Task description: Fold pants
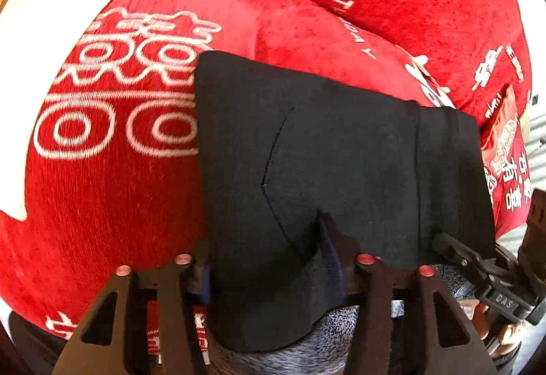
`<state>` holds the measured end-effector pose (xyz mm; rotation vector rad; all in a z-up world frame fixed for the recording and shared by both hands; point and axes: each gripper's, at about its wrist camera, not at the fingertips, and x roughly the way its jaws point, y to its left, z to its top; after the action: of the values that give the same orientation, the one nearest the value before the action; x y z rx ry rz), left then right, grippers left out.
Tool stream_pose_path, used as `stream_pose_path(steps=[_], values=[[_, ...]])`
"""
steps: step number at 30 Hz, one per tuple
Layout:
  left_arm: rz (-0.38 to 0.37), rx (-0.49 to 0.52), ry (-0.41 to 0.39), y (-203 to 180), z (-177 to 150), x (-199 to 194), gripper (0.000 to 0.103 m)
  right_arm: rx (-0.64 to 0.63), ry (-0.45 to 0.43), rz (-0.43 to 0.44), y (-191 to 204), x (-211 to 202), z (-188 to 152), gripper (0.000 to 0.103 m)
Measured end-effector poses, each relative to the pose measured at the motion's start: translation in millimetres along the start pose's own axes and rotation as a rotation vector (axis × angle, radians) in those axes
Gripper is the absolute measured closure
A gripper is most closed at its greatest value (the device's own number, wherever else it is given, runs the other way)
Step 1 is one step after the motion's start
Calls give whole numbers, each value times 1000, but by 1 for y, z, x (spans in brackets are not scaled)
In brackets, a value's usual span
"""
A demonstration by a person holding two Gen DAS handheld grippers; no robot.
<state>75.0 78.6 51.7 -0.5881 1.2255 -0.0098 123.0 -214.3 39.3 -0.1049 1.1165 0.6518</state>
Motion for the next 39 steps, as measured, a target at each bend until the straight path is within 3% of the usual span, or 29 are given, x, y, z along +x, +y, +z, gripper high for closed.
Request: stream_pose_path(steps=[4,8,10,11,15,17,21,24,28,32,39], values=[[7,3,-10,4,-2,-15,48,29,-8,-34,-11,-12,0,34],[121,39,-103,0,-3,-49,45,87,-115,-126,-25,-48,7,32],[146,41,-161,-6,0,-63,13,77,-189,-181,-18,-65,14,28],[149,41,-190,-11,1,-67,9,43,-218,-207,-7,-69,20,22],[192,101,-204,-32,9,-55,8,-192,-222,-213,60,-45,40,21],[217,72,-180,-29,19,-38,8,-265,-206,-220,77,-25,43,22],[180,-24,-121,-11,34,-13,8,-288,-128,-258,85,20,52,22],[193,-28,-56,-7,39,8,8,-272,-87,-267,77,43,59,22],[198,-25,-29,-7,40,23,7,-247,-79,-235,67,54,62,19],[218,-7,-30,-11,38,14,7,-261,-72,-197,66,44,60,18],[256,51,-115,-26,41,-15,7,-98,-215,-124,24,-22,65,17]])
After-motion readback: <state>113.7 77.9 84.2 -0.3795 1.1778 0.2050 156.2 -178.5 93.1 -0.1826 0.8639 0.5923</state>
